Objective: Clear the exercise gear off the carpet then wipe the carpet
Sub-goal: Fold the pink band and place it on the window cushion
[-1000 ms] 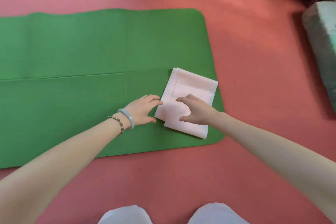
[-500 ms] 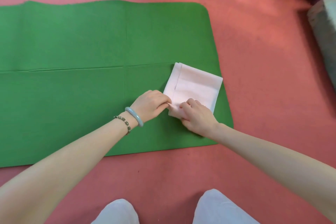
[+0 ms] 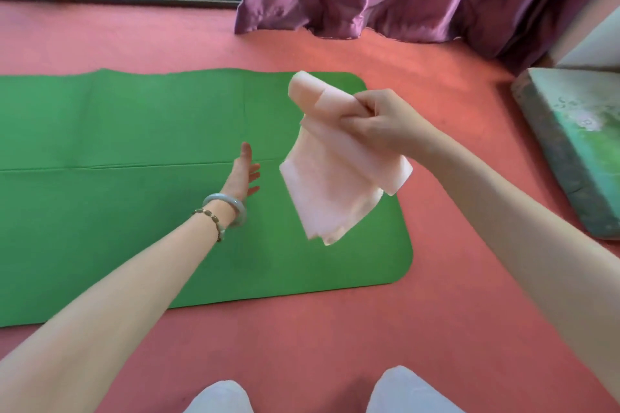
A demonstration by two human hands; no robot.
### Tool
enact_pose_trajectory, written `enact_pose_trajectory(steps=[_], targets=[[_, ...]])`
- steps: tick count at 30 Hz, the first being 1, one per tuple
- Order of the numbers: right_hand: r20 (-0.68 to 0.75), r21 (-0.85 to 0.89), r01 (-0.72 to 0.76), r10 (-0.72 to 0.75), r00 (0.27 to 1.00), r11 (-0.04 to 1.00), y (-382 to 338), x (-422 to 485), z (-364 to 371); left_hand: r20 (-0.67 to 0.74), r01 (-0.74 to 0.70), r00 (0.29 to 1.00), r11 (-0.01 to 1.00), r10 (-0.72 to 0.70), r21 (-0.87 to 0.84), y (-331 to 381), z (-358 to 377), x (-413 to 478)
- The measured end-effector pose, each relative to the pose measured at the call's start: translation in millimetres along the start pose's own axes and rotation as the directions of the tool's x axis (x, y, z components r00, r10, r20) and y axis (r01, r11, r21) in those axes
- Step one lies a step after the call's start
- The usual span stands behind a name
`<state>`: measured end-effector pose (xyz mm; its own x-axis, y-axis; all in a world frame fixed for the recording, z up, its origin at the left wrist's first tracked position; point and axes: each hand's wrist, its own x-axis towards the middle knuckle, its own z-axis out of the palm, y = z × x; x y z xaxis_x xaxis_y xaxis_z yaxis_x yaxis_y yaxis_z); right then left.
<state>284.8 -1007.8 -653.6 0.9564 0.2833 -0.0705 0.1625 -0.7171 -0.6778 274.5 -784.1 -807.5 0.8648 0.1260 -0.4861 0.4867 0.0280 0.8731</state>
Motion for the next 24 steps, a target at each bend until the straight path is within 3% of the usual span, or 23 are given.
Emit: enact_pose_trajectory(steps=[2, 5, 8, 9, 12, 16, 19, 21, 24], targets=[[-0.010, 0.108, 0.015, -0.014, 1.000, 0.994, -21, 0, -8, 0.042, 0.127, 0.992, 0.982, -0.122, -0.139, -2, 0, -10], [0.030, 0.339, 0.014, -0.026, 0.999, 0.941, -45, -1, -10, 0.273, 0.352, 0.924, 0.873, -0.267, -0.339, -3, 3, -30], [0.077, 0.462, -0.009, -0.030, 0.997, 0.887, -53, -3, -6, 0.451, 0.449, 0.863, 0.757, -0.229, -0.474, 12, 8, -45], [0.081, 0.492, -0.023, -0.020, 0.997, 0.870, -51, -3, -5, 0.449, 0.428, 0.870, 0.763, -0.204, -0.484, 20, 9, -50], [0.101, 0.613, -0.104, 0.053, 0.993, 0.784, -37, -2, -4, 0.318, 0.225, 0.940, 0.922, -0.121, -0.315, 38, 8, -55], [0.174, 0.737, -0.270, 0.213, 0.962, 0.619, -7, -7, 5, 0.182, 0.146, 0.980, 0.924, -0.085, -0.354, 39, -6, -53], [0.244, 0.788, -0.363, 0.289, 0.926, 0.497, 11, -14, 19, 0.262, 0.168, 0.963, 0.904, -0.064, -0.394, 33, -10, -52], [0.285, 0.802, -0.393, 0.291, 0.913, 0.450, 14, -16, 29, 0.311, 0.238, 0.942, 0.909, -0.130, -0.343, 28, -5, -60], [0.346, 0.815, -0.418, 0.241, 0.907, 0.402, 4, -13, 44, 0.262, 0.320, 0.929, 0.922, -0.260, -0.220, 6, 7, -63]])
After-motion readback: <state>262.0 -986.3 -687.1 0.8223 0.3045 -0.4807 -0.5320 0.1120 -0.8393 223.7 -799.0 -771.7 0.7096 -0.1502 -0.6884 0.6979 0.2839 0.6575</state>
